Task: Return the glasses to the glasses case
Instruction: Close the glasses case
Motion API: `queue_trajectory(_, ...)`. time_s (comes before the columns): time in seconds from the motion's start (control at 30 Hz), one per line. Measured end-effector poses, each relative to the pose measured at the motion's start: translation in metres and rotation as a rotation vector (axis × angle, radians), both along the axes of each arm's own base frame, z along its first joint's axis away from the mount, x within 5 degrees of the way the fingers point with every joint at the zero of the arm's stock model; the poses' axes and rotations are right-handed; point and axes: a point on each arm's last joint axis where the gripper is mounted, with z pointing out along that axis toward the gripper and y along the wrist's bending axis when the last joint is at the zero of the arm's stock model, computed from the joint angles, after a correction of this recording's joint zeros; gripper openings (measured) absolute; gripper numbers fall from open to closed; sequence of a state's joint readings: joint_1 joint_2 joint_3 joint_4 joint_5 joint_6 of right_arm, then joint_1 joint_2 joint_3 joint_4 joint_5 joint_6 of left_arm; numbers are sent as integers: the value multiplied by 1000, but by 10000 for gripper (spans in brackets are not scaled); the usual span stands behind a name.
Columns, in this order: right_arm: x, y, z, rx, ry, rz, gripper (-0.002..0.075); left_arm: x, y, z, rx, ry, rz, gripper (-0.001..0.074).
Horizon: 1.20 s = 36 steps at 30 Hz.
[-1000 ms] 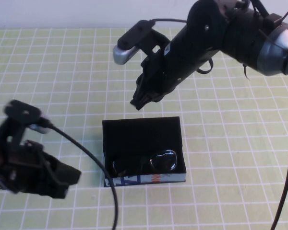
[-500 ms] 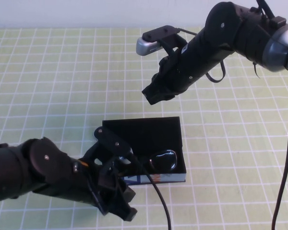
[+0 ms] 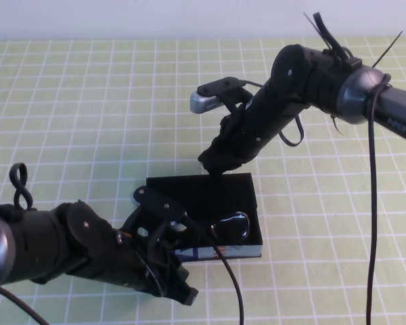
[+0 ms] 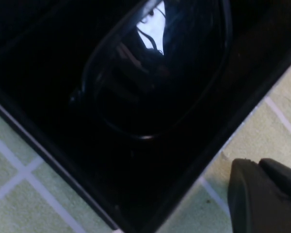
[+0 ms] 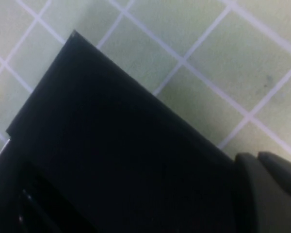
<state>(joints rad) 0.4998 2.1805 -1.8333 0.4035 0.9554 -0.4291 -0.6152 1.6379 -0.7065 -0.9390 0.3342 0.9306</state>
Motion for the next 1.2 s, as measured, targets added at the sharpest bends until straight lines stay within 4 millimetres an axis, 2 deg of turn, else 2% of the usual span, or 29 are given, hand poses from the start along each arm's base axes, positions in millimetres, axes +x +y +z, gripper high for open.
queue_trajectory(0.07,1,1,-6,0,15,-2,-18,1,0,0,0,-6,4,-3)
queue_trajectory(0.3,0,2,-5,4,6,21,-18,2,0,0,2,-19,15,-3)
queue_trajectory(0.6,16,4,0,49,-146,-57,-18,3,0,1,2,-24,18,-3)
queue_trajectory(1.2,1,4,-4,36,13,3,-18,4,1,1,4,-35,25,-3)
